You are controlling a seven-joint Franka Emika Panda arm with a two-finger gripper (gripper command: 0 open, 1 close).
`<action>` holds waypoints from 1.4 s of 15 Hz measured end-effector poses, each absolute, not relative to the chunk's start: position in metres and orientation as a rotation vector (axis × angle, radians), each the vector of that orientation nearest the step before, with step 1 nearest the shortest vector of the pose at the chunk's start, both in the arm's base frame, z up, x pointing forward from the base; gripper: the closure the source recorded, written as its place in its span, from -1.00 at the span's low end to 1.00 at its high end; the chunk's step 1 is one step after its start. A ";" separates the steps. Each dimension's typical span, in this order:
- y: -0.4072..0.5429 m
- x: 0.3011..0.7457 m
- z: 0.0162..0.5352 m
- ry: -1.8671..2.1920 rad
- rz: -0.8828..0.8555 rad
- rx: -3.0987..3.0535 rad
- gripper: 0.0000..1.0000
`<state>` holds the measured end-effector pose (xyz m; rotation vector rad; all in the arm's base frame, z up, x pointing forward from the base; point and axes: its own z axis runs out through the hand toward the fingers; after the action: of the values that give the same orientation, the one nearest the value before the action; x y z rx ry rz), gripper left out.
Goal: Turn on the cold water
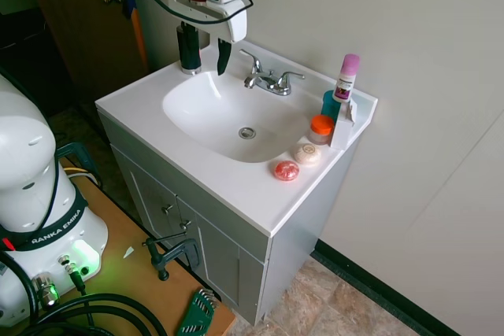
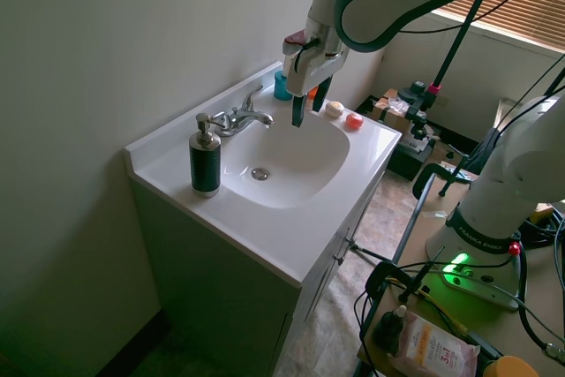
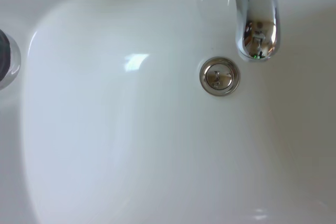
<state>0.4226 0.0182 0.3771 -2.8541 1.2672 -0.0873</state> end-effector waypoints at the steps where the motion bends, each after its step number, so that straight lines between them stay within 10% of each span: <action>1: 0.018 0.422 0.377 1.270 -0.084 -2.851 -1.00; 21: -0.098 0.612 0.323 1.716 -0.468 -2.703 -1.00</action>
<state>0.6125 -0.0983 0.3230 -2.7034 1.7164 -0.4677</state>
